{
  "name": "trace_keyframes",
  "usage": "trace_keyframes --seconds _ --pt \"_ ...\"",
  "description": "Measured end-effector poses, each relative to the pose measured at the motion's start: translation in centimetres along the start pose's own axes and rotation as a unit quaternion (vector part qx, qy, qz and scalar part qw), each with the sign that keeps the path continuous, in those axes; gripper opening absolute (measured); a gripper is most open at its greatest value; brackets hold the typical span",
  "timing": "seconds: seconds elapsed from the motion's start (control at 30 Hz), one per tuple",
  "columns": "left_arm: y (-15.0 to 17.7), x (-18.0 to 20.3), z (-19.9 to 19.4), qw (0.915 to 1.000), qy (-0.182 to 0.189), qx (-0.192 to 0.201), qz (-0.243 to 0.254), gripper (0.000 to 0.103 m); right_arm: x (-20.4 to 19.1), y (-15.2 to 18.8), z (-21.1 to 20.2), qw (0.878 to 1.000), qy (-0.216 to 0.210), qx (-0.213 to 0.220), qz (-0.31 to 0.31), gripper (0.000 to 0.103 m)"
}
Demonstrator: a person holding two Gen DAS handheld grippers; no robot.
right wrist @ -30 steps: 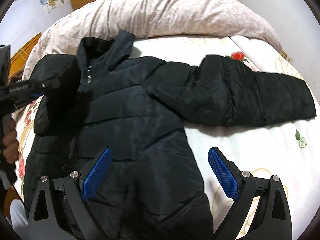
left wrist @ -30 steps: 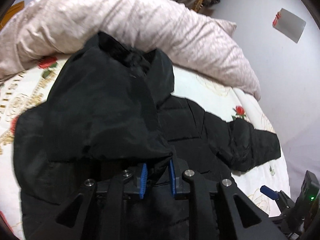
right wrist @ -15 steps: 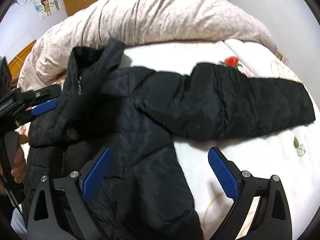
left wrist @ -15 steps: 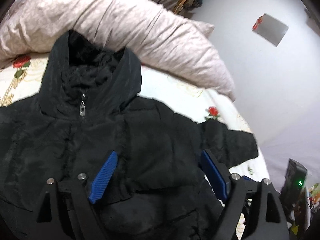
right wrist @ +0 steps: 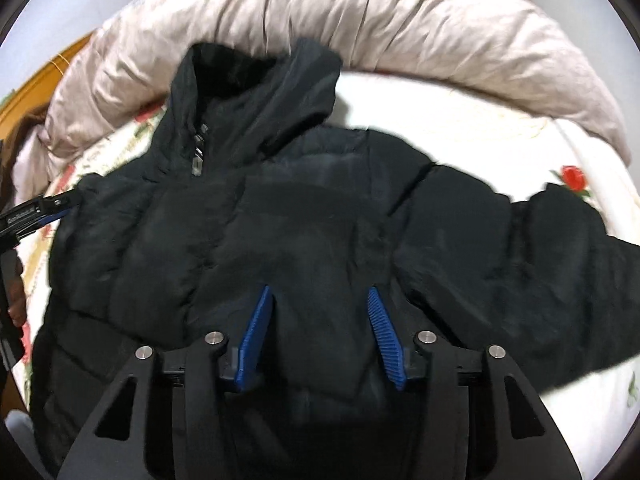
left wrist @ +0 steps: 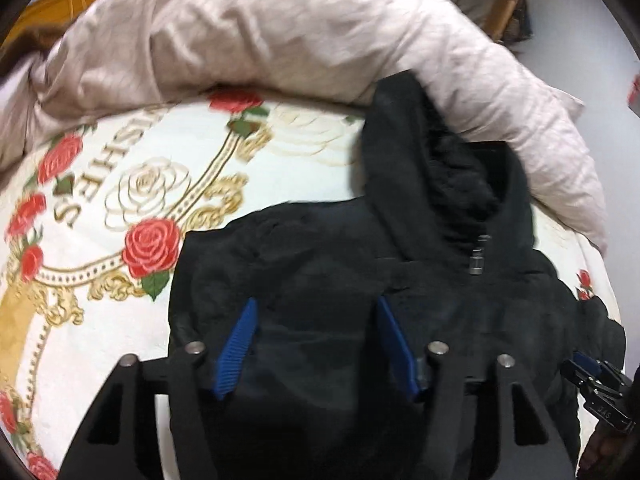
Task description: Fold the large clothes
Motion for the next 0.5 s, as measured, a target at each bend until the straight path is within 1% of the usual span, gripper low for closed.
trace_keyframes --seconds 0.07,0.13,0.23,0.3,0.4,0.47,0.5 --pt "0.5 0.4 1.4 0.9999 0.0 -0.005 0.01 0.061 0.5 0.2 1.8 1.0 0.011 -0.014 0.001 0.051" --pt "1.2 1.3 2.5 0.9995 -0.01 -0.002 0.029 0.061 0.8 0.5 2.6 1.0 0.013 -0.019 0.001 0.051" --pt "1.7 1.6 3.2 0.9992 -0.016 0.001 0.036 0.064 0.9 0.5 2.3 0.999 0.021 -0.027 -0.003 0.051" --pt "1.3 1.7 2.3 0.9993 -0.011 0.0 0.037 0.063 0.6 -0.1 1.0 0.999 0.029 -0.021 -0.003 0.051" --pt "0.1 1.3 0.1 0.9986 0.002 0.024 0.047 0.061 0.0 -1.6 -0.9 0.999 0.032 0.011 -0.015 0.051" --pt "-1.0 0.8 -0.3 0.9982 -0.006 0.039 0.046 0.061 -0.1 -2.3 -0.6 0.999 0.03 0.013 -0.018 0.051" --pt "-1.4 0.4 0.0 0.9984 -0.013 0.038 0.04 0.061 0.0 -2.5 0.1 0.999 0.032 0.007 -0.018 0.051"
Point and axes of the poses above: each gripper's, at about its wrist camera, not at the fingertips, and z roughly the way its jaws point, x to its right, y to its underside, the point moved 2 cm from there along z, roughly the way its jaws point, and after that the axes turned 4 degrees about -z, right-handed, at the moved point
